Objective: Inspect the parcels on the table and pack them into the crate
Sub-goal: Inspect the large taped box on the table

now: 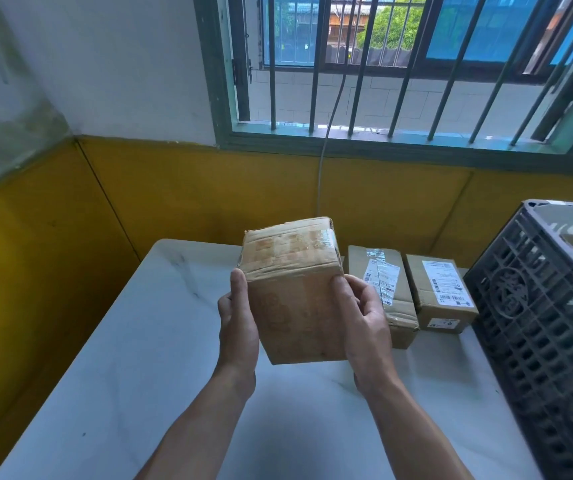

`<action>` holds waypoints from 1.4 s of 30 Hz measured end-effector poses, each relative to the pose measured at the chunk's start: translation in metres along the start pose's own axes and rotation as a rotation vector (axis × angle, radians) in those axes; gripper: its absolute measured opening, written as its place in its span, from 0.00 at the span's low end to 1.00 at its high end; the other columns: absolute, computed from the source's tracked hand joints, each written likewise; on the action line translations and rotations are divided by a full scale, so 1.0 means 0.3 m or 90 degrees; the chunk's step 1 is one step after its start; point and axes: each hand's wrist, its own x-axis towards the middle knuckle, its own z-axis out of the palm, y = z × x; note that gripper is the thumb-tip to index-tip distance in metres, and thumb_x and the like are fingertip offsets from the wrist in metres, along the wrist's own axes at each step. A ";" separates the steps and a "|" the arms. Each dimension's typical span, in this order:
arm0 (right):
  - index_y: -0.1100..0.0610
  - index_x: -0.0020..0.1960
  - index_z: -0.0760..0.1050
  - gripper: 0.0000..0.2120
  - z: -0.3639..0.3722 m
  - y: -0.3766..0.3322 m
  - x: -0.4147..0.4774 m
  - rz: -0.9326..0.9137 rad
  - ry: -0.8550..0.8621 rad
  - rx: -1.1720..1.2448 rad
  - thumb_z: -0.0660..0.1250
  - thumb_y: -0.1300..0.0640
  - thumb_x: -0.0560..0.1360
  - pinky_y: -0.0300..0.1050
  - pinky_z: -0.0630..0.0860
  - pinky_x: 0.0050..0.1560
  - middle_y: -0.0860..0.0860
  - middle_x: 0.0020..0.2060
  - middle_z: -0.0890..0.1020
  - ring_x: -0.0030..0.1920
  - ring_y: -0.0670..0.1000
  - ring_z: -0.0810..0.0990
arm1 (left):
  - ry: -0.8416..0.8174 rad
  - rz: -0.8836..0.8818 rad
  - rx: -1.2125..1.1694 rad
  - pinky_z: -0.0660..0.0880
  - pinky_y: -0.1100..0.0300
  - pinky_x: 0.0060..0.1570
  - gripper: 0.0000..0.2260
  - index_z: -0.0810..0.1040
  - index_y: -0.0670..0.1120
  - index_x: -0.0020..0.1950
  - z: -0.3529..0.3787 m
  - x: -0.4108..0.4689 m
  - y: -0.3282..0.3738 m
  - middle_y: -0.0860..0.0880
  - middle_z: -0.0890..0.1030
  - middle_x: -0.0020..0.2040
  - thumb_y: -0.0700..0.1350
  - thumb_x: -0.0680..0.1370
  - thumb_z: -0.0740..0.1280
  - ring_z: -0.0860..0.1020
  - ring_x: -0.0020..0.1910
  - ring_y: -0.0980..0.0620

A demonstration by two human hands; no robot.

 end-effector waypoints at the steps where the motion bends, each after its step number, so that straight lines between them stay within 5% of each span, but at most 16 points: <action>1: 0.41 0.58 0.77 0.27 0.002 -0.002 -0.003 0.000 0.005 -0.005 0.66 0.28 0.66 0.43 0.76 0.52 0.38 0.50 0.83 0.54 0.41 0.81 | 0.001 -0.005 -0.004 0.70 0.56 0.54 0.30 0.66 0.61 0.62 -0.002 0.002 -0.002 0.61 0.74 0.55 0.79 0.68 0.54 0.73 0.54 0.61; 4: 0.41 0.55 0.78 0.32 0.005 0.002 -0.005 0.001 0.009 -0.009 0.64 0.22 0.61 0.51 0.79 0.58 0.41 0.52 0.83 0.56 0.45 0.81 | 0.004 -0.011 -0.022 0.71 0.59 0.47 0.21 0.69 0.59 0.55 -0.014 0.009 -0.015 0.57 0.75 0.56 0.71 0.71 0.59 0.74 0.55 0.59; 8: 0.41 0.59 0.79 0.31 0.005 0.006 0.006 0.021 0.011 0.011 0.66 0.27 0.61 0.52 0.77 0.64 0.43 0.57 0.83 0.59 0.45 0.81 | -0.013 0.018 -0.041 0.72 0.63 0.46 0.16 0.71 0.61 0.57 -0.015 0.005 -0.033 0.59 0.77 0.55 0.63 0.71 0.59 0.75 0.55 0.62; 12: 0.40 0.63 0.77 0.25 0.010 0.006 0.018 0.027 -0.010 0.018 0.66 0.40 0.65 0.44 0.75 0.57 0.38 0.50 0.85 0.52 0.37 0.82 | -0.029 0.087 -0.029 0.71 0.66 0.47 0.16 0.70 0.68 0.60 -0.008 -0.007 -0.027 0.65 0.77 0.57 0.65 0.73 0.61 0.76 0.54 0.67; 17: 0.46 0.63 0.78 0.30 0.022 0.022 -0.009 0.043 -0.032 -0.003 0.72 0.30 0.68 0.41 0.75 0.55 0.44 0.52 0.86 0.56 0.42 0.83 | -0.019 0.146 -0.033 0.76 0.75 0.38 0.20 0.71 0.67 0.63 0.002 -0.015 0.010 0.61 0.79 0.59 0.65 0.72 0.70 0.80 0.53 0.65; 22: 0.48 0.61 0.77 0.20 0.023 0.045 -0.007 0.061 -0.045 -0.018 0.69 0.38 0.74 0.48 0.78 0.61 0.46 0.54 0.84 0.56 0.45 0.83 | 0.016 0.231 0.054 0.79 0.71 0.43 0.24 0.71 0.60 0.70 -0.023 0.001 0.011 0.56 0.77 0.65 0.59 0.75 0.71 0.77 0.62 0.56; 25: 0.45 0.63 0.75 0.19 0.023 0.044 -0.003 0.050 -0.037 0.009 0.70 0.40 0.75 0.45 0.79 0.60 0.44 0.56 0.84 0.55 0.41 0.83 | 0.017 0.284 0.156 0.81 0.53 0.59 0.27 0.71 0.60 0.71 -0.025 -0.005 0.006 0.55 0.72 0.72 0.61 0.72 0.67 0.73 0.69 0.52; 31: 0.44 0.81 0.57 0.37 0.005 0.038 0.018 0.040 0.020 0.003 0.68 0.40 0.77 0.53 0.66 0.76 0.47 0.77 0.67 0.76 0.47 0.67 | -0.007 0.386 0.238 0.77 0.46 0.65 0.26 0.72 0.57 0.70 -0.037 -0.011 -0.018 0.55 0.70 0.73 0.58 0.72 0.69 0.67 0.74 0.55; 33: 0.41 0.78 0.62 0.34 -0.005 0.027 0.023 0.038 0.022 -0.006 0.67 0.36 0.75 0.52 0.67 0.75 0.45 0.76 0.69 0.74 0.47 0.69 | -0.036 0.401 0.243 0.74 0.50 0.69 0.26 0.73 0.59 0.68 -0.042 -0.013 -0.024 0.57 0.71 0.73 0.61 0.70 0.67 0.65 0.75 0.58; 36: 0.42 0.62 0.79 0.26 -0.007 0.013 0.022 0.061 -0.013 0.017 0.66 0.30 0.69 0.49 0.76 0.63 0.44 0.59 0.83 0.62 0.46 0.79 | -0.081 0.407 0.251 0.71 0.52 0.71 0.25 0.71 0.62 0.67 -0.043 -0.011 -0.035 0.57 0.69 0.74 0.61 0.70 0.65 0.61 0.76 0.62; 39: 0.44 0.54 0.81 0.23 -0.005 0.017 0.012 0.062 -0.014 0.024 0.66 0.30 0.69 0.46 0.77 0.57 0.44 0.52 0.85 0.57 0.46 0.81 | -0.103 0.376 0.214 0.70 0.50 0.73 0.22 0.67 0.66 0.69 -0.025 -0.012 -0.039 0.59 0.59 0.79 0.60 0.75 0.66 0.54 0.79 0.63; 42: 0.43 0.55 0.80 0.22 -0.006 0.028 0.002 0.055 -0.029 0.035 0.65 0.29 0.71 0.43 0.75 0.53 0.42 0.52 0.84 0.57 0.43 0.80 | -0.085 0.290 0.142 0.74 0.48 0.70 0.27 0.57 0.74 0.71 -0.001 -0.020 -0.015 0.65 0.49 0.81 0.70 0.73 0.58 0.53 0.80 0.60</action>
